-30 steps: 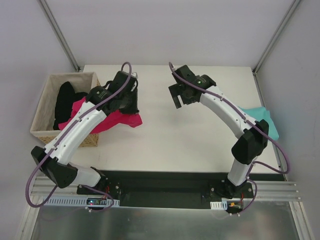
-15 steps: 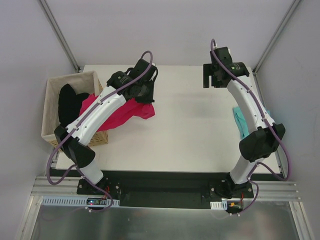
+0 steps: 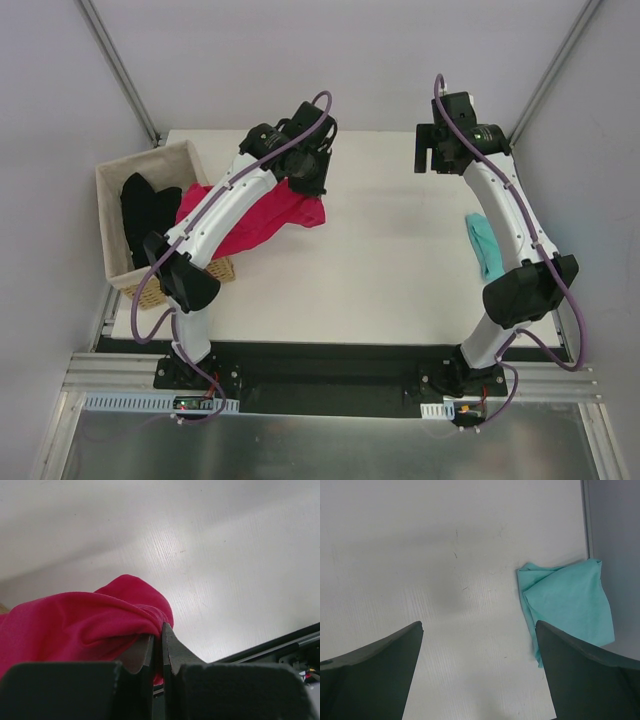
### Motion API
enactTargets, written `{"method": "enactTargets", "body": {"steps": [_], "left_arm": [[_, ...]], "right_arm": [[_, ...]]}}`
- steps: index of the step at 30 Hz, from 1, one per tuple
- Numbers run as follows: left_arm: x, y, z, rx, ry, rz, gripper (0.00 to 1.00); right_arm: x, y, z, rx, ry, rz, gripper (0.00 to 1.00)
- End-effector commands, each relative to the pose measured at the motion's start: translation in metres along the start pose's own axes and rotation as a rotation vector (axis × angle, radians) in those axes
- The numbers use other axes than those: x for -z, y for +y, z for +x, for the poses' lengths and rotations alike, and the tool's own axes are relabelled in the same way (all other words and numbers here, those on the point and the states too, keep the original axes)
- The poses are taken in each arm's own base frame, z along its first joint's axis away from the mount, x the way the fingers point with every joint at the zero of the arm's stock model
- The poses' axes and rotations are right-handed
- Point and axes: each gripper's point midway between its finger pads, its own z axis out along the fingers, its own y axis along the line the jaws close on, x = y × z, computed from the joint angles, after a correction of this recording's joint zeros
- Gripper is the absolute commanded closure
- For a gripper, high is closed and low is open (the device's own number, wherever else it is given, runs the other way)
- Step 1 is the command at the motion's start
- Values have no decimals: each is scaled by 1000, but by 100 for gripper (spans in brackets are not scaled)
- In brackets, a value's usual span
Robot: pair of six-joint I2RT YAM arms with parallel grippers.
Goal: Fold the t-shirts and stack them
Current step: Grab crumpled tshirt from bin with the left arm, then move the tshirt to the center of the board
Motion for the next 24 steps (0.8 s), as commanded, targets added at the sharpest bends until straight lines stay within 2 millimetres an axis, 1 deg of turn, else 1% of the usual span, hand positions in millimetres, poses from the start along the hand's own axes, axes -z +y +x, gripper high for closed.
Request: {"method": "enactTargets", "body": {"steps": [1,5,6,7,9,10,12,13,14,16,18,19,21,22,23,24], "left_arm": [[-3,-19,15,-49,57,73,100],[-14,-16,31,-51,118,69,100],[-16,-15,35,-51,131,67,98],[-15,-16,37,-52,136,72,91],[-17,-17,41,-62,153,83,72],[-16,-16,41,-60,150,83,56],[-17,-15,43,-62,155,76,44],[-15,-15,44,-63,153,74,23],[-14,-15,44,-65,150,72,19],[-10,-12,43,-65,137,60,16],[-7,-9,45,-59,131,43,17],[-1,-3,41,-54,102,12,17],[2,8,38,-24,73,-47,17],[11,12,34,-8,38,-69,17],[14,23,30,21,2,-129,16],[16,29,30,35,-13,-156,16]], "right_arm": [[12,-3,-10,-45,-42,-18,0],[13,2,-9,-55,-37,-40,0],[13,2,-8,-56,-34,-41,0],[12,3,-7,-56,-29,-42,0],[13,4,-6,-56,-24,-47,0],[13,4,-5,-59,-23,-50,0],[12,5,-3,-58,-16,-51,0],[13,6,-3,-58,-16,-52,0],[12,6,-1,-56,-11,-52,0],[12,7,1,-53,-7,-53,0],[12,9,2,-50,-5,-56,0],[12,10,2,-49,-3,-57,0],[11,12,5,-42,4,-60,0],[11,13,6,-40,6,-62,0],[12,16,6,-36,6,-69,0],[12,16,6,-34,5,-70,0]]}}
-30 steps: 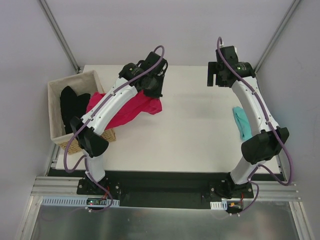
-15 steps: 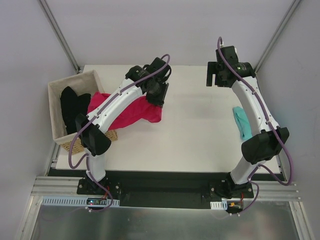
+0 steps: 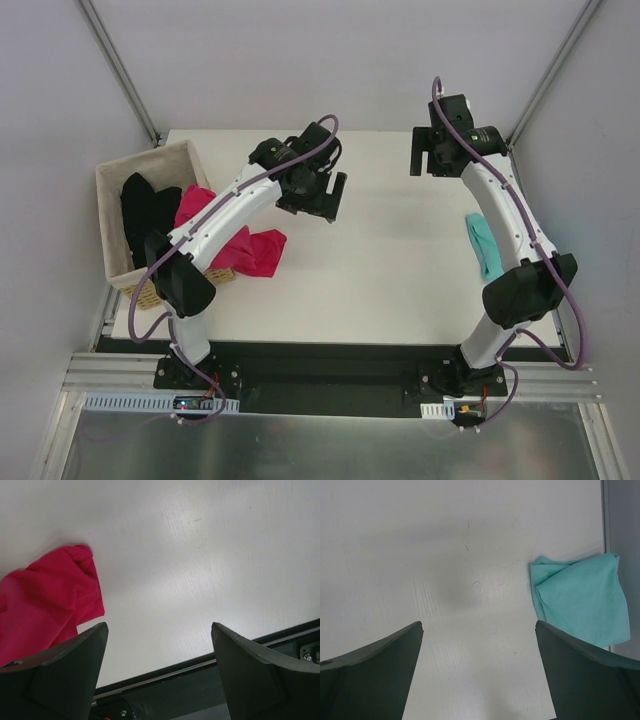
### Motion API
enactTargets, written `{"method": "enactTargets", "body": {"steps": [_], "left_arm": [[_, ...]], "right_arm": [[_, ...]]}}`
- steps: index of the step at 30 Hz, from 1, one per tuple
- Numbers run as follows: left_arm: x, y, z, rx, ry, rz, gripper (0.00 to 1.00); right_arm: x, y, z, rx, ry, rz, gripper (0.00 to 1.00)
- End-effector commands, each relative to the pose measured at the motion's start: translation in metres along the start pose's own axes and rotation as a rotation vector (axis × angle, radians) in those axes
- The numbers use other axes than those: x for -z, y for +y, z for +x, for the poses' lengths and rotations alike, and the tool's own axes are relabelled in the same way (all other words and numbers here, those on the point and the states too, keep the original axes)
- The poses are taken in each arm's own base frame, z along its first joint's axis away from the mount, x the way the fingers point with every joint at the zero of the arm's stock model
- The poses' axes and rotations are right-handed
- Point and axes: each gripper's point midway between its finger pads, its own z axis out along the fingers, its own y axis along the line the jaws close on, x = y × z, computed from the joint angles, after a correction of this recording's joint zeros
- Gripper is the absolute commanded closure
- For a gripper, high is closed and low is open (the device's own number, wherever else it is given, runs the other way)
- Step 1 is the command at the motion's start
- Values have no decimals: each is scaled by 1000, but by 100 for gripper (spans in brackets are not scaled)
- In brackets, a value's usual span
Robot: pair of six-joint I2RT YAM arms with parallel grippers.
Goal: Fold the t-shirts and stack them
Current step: Move the tshirt to the center of the board
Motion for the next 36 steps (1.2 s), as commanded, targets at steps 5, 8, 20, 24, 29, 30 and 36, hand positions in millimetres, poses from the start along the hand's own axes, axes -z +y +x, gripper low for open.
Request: {"method": "enactTargets", "body": {"steps": [5,8,20,24,29,30,36], "left_arm": [[63,56,-13,204,-254,-229,14],[67,75,-7,277,-272,-286,14],[66,151,42,552,-171,-459,15],[71,166,49,593,-175,-488,15],[76,181,53,646,-188,-516,15],[77,181,53,651,-191,-515,15],[82,181,45,686,-270,-470,15]], "right_arm": [[14,8,1,-4,-17,-34,0],[15,8,2,-1,-15,-33,1],[15,6,5,13,-10,-24,0],[13,7,3,17,-8,-25,0],[10,11,-2,19,-4,-35,0],[10,12,-2,17,-4,-37,0],[6,18,-9,20,-4,-50,0]]}}
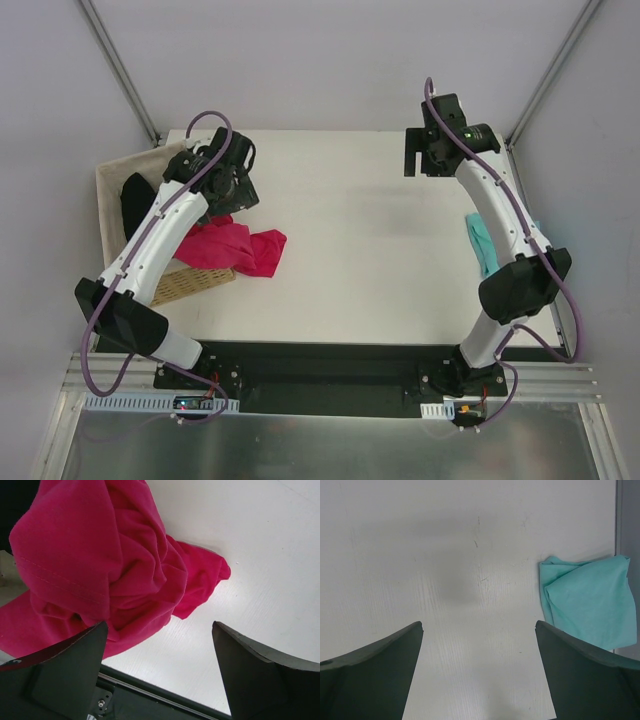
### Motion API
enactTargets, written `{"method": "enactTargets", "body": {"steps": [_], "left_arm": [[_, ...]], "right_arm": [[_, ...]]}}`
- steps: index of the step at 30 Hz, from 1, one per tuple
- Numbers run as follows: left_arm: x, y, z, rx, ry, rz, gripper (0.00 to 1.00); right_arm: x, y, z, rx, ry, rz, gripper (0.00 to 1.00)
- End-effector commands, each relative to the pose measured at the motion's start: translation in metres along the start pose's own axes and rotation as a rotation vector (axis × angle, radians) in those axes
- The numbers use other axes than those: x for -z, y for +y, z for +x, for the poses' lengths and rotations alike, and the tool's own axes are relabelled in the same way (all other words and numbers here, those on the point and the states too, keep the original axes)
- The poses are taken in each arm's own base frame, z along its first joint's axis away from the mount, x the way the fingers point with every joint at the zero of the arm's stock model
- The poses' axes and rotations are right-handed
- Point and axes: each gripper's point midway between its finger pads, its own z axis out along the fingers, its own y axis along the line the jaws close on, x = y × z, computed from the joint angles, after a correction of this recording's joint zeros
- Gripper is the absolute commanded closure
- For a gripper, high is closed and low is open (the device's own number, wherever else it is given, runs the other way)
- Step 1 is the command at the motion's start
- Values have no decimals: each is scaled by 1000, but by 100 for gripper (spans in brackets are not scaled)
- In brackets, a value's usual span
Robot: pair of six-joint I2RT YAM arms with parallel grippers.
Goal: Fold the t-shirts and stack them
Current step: Move the tshirt to the center of the board
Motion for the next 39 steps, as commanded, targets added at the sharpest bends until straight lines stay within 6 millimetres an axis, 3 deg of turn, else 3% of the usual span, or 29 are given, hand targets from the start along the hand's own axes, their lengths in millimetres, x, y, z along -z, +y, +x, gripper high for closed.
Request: {"method": "enactTargets", "body": {"steps": [1,10,17,30,31,33,36,37,39], "left_arm": [[13,8,-8,77,-69,33,15],[8,30,-15,132,-69,-11,15],[2,34,-14,131,-46,-18,15],[-18,42,7,131,30,-66,18],[-19,43,9,132,33,-67,21],[-18,43,8,139,25,-58,42],[-15,42,5,145,8,-42,91],[-14,42,4,148,6,-39,97],[-13,42,4,149,5,-36,100]], "right_arm": [[9,3,-14,-8,-29,-21,0],[5,9,-19,-5,-26,-33,0],[5,14,-22,-7,-27,-41,0],[5,13,-15,7,-11,-26,1],[4,13,-14,9,-9,-23,0],[4,13,-14,14,-6,-22,0],[4,15,-14,13,-5,-27,0],[3,16,-14,15,-3,-29,0],[3,19,-13,16,-2,-34,1]]}}
